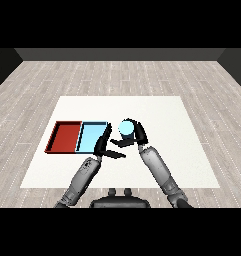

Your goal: Pick the blue can and put it in the blue box

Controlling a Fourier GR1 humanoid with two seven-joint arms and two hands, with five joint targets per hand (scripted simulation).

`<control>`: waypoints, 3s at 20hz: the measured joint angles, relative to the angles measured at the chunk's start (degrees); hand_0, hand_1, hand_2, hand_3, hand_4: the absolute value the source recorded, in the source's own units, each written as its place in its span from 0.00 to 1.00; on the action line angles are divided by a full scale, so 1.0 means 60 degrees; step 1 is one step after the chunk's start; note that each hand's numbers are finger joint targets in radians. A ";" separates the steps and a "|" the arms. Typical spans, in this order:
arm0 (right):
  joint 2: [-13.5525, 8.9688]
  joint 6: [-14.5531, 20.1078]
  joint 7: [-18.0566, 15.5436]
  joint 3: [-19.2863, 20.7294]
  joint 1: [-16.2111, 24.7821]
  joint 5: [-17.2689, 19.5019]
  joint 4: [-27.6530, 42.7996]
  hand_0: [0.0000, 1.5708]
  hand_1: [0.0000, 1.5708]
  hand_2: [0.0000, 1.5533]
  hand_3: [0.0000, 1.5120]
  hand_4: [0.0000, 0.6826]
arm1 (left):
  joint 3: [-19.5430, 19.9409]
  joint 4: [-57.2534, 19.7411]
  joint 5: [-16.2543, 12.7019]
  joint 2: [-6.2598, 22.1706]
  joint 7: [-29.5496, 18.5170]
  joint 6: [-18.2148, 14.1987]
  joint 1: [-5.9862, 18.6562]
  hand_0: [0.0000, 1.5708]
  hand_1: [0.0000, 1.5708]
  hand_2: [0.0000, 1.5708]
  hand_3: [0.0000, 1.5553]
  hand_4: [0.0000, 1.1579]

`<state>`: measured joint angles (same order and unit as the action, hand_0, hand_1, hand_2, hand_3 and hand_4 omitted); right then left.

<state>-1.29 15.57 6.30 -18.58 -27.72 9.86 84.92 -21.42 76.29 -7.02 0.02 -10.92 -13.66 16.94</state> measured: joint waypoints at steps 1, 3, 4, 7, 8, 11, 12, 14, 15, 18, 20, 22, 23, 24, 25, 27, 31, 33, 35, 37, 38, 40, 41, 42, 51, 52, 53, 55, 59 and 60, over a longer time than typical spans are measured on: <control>-0.0005 -0.0080 0.0149 -0.0040 0.0130 0.0099 0.0242 0.94 0.94 0.93 0.92 0.86 | -0.0083 -0.0169 -0.0083 0.0000 -0.0087 -0.0084 0.0083 0.00 0.00 0.00 0.00 0.00; 0.0024 -0.0288 0.0334 0.0163 -0.0015 0.0157 0.0294 0.94 0.94 0.94 0.92 0.85 | -0.0233 -0.0456 -0.0208 -0.0001 -0.0140 -0.0246 0.0279 0.00 0.00 0.00 0.00 0.00; 0.0063 -0.0300 0.0415 0.0145 0.0009 0.0209 0.0386 0.95 0.95 0.94 0.92 0.84 | -0.0232 -0.0447 -0.0180 -0.0001 -0.0124 -0.0251 0.0280 0.00 0.00 0.00 0.00 0.00; 0.0112 -0.0357 0.0356 0.0222 -0.0032 0.0228 0.0281 0.95 0.95 0.94 0.91 0.83 | -0.0343 -0.0477 -0.0256 -0.0001 0.0043 -0.0431 0.0471 0.00 0.00 0.00 0.00 0.00; 0.0131 -0.0142 0.0272 0.0025 -0.0058 0.0208 0.0133 0.95 0.95 0.94 0.91 0.83 | -0.0321 -0.0494 -0.0285 -0.0001 0.0065 -0.0427 0.0506 0.00 0.00 0.00 0.00 0.00; 0.0173 -0.0216 0.0455 -0.0053 -0.0156 0.0270 0.0188 0.95 0.95 0.94 0.91 0.81 | -0.0386 -0.0841 -0.0551 -0.0002 0.0137 -0.0657 0.0957 0.00 0.00 0.00 0.00 0.00; 0.0182 -0.0154 0.0365 -0.0147 -0.0164 0.0281 0.0094 0.96 0.96 0.94 0.91 0.80 | -0.0292 -0.1069 -0.0646 -0.0002 -0.0004 -0.0570 0.1060 0.00 0.00 0.00 0.00 0.00; 0.0170 -0.0274 0.0640 -0.0169 -0.0093 0.0373 0.0356 0.96 0.96 0.94 0.91 0.80 | -0.0375 -0.1339 -0.0790 -0.0002 -0.0045 -0.0659 0.1308 0.00 0.00 0.00 0.00 0.00; 0.0178 -0.0154 0.0488 -0.0254 -0.0063 0.0354 0.0244 0.96 0.96 0.94 0.91 0.79 | -0.0515 -0.1266 -0.0853 -0.0002 -0.0049 -0.0732 0.1271 0.00 0.00 0.00 0.00 0.00; 0.0196 0.0089 0.0576 -0.0515 -0.0271 0.0279 0.0170 0.95 0.95 0.94 0.91 0.80 | -0.0933 -0.1404 -0.1165 -0.0002 -0.0187 -0.0940 0.1417 0.00 0.00 0.00 0.00 0.00; 0.0202 0.0233 0.0620 -0.0812 -0.0132 0.0234 0.0329 0.94 0.94 0.93 0.91 0.82 | -0.1012 -0.1396 -0.1239 -0.0002 -0.0342 -0.0871 0.1330 0.00 0.00 0.00 0.00 0.00; 0.0206 0.0182 0.0614 -0.0868 0.0006 0.0230 0.0465 0.87 0.87 0.93 0.91 0.84 | -0.1140 -0.1414 -0.1425 -0.0002 -0.0516 -0.0882 0.1352 0.00 0.00 0.00 0.00 0.00; 0.0207 0.0157 0.0582 -0.0852 0.0054 0.0236 0.0518 0.89 0.89 0.93 0.91 0.84 | -0.1187 -0.1299 -0.1449 -0.0003 -0.0446 -0.0903 0.1329 0.00 0.00 0.00 0.00 0.00; 0.0208 0.0094 0.0383 -0.0801 0.0078 0.0135 0.0445 0.93 0.93 0.94 0.92 0.85 | -0.1166 -0.1320 -0.1524 -0.0002 -0.0436 -0.0926 0.1419 0.00 0.00 0.00 0.00 0.00; 0.0209 0.0194 0.0336 -0.0918 0.0055 0.0081 0.0418 0.95 0.95 0.94 0.92 0.84 | -0.1100 -0.1482 -0.1604 -0.0002 -0.0543 -0.0857 0.1462 0.00 0.00 0.00 0.00 0.00; 0.0210 0.0418 0.0355 -0.1149 -0.0080 -0.0009 0.0282 0.98 0.98 0.94 0.92 0.83 | -0.1141 -0.1466 -0.1438 -0.0002 -0.0509 -0.1080 0.1392 0.00 0.00 0.00 0.00 0.55; 0.0208 0.0643 0.0336 -0.1317 -0.0243 -0.0280 0.0133 0.97 0.97 0.94 0.91 0.83 | -0.1337 -0.1891 -0.2070 -0.0005 -0.0878 -0.1493 0.1649 1.00 1.00 1.00 1.00 0.98; 0.0201 0.0883 0.0258 -0.1498 -0.0294 -0.0354 0.0005 0.94 0.94 0.94 0.91 0.82 | -0.1493 -0.1906 -0.2179 0.0006 -0.0864 -0.1712 0.1647 1.00 1.00 1.00 0.97 1.00; 0.0191 0.0712 0.0193 -0.1322 -0.0211 -0.0393 0.0054 0.95 0.95 0.94 0.91 0.82 | -0.1631 -0.1805 -0.2178 0.0023 -0.0737 -0.1923 0.1659 1.00 1.00 1.00 0.96 0.99; 0.0217 0.0682 0.0166 -0.1273 -0.0155 -0.0411 0.0083 0.96 0.96 0.94 0.91 0.82 | -0.1506 -0.1862 -0.2010 -0.0008 -0.0715 -0.1910 0.1703 1.00 1.00 1.00 0.95 0.99; 0.0215 0.0874 0.0181 -0.1377 -0.0268 -0.0466 -0.0046 0.95 0.95 0.93 0.91 0.82 | -0.1395 -0.1926 -0.1978 -0.0006 -0.0955 -0.1844 0.1639 1.00 1.00 1.00 0.96 0.99; 0.0218 0.0687 0.0011 -0.1253 -0.0203 -0.0627 -0.0038 0.94 0.94 0.91 0.89 0.70 | -0.1349 -0.1889 -0.1858 -0.0008 -0.0812 -0.1954 0.1626 1.00 1.00 1.00 0.95 0.98; 0.0216 0.0655 0.0027 -0.1248 -0.0076 -0.0662 0.0085 0.91 0.91 0.89 0.86 0.55 | -0.1457 -0.1948 -0.1980 -0.0007 -0.1022 -0.2055 0.1632 1.00 1.00 0.99 0.95 0.98; 0.0215 0.0574 0.0132 -0.1175 0.0016 -0.0716 0.0270 0.88 0.88 0.85 0.78 0.30 | -0.1525 -0.1951 -0.2007 -0.0008 -0.1113 -0.2203 0.1698 1.00 1.00 1.00 0.95 0.98; 0.0214 0.0160 0.0227 -0.0900 0.0075 -0.0814 0.0306 0.00 0.00 0.00 0.00 0.00 | -0.1511 -0.1861 -0.2017 -0.0001 -0.1383 -0.2673 0.1545 1.00 1.00 1.00 0.96 0.97; 0.0214 0.0112 0.0230 -0.0876 0.0100 -0.0764 0.0309 0.00 0.00 0.00 0.00 0.00 | -0.1422 -0.1887 -0.1991 -0.0001 -0.1364 -0.2679 0.1598 1.00 1.00 1.00 0.96 0.97; 0.0179 -0.0002 0.0413 -0.0857 0.0146 -0.0688 0.0505 0.00 0.00 0.00 0.00 0.00 | -0.1377 -0.1863 -0.1898 -0.0001 -0.1401 -0.2648 0.1528 1.00 1.00 1.00 0.96 0.98; 0.0136 -0.0309 0.0287 -0.0733 0.0199 -0.0657 0.0493 0.00 0.00 0.00 0.00 0.00 | -0.1535 -0.2083 -0.2120 0.0001 -0.1486 -0.2926 0.1813 1.00 1.00 1.00 0.96 0.98; 0.0157 -0.0593 -0.0020 -0.0415 0.0405 -0.0691 0.0498 0.00 0.00 0.00 0.00 0.00 | -0.1281 -0.2179 -0.1776 0.0051 -0.1743 -0.2622 0.1471 1.00 1.00 1.00 0.96 0.98; 0.0145 -0.0584 0.0132 -0.0383 0.0566 -0.0695 0.0833 0.00 0.00 0.00 0.00 0.00 | -0.1170 -0.2117 -0.1755 0.0153 -0.1716 -0.2537 0.1402 1.00 1.00 1.00 0.96 0.98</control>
<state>-0.42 12.07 7.09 -20.88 -24.33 5.69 89.92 -28.44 63.58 -17.55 0.94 -21.21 -28.88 25.35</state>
